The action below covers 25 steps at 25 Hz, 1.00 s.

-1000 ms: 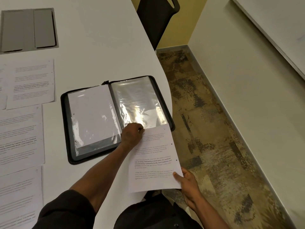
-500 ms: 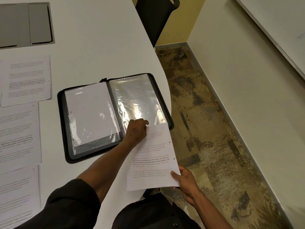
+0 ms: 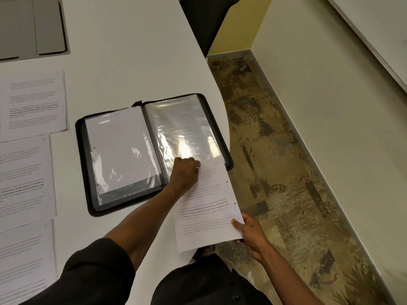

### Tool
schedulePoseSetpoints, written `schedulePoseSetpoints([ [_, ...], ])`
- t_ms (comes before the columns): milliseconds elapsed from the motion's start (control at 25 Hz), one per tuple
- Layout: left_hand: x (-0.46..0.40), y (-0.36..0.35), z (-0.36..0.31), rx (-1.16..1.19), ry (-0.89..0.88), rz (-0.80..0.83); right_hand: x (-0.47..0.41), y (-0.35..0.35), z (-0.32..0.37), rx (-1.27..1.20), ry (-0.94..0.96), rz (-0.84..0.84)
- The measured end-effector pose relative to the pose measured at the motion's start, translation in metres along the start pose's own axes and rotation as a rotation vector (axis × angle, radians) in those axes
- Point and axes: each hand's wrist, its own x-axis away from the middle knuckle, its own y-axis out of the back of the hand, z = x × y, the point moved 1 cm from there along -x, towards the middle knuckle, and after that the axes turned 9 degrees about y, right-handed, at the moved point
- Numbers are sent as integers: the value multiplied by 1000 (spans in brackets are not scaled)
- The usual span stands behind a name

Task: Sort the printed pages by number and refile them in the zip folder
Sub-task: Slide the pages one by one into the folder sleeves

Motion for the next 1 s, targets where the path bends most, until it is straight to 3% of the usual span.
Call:
schedulePoseSetpoints([
  [600, 7, -1, 3, 67, -21, -18, -59, -33, 56, -4, 53, -15],
  [840, 13, 5, 10, 214, -14, -37, -64, -36, 58, -304, -17, -35],
  [1000, 31, 0, 25, 191, 153, -96, -52, -32, 28, -431, -138, -58],
])
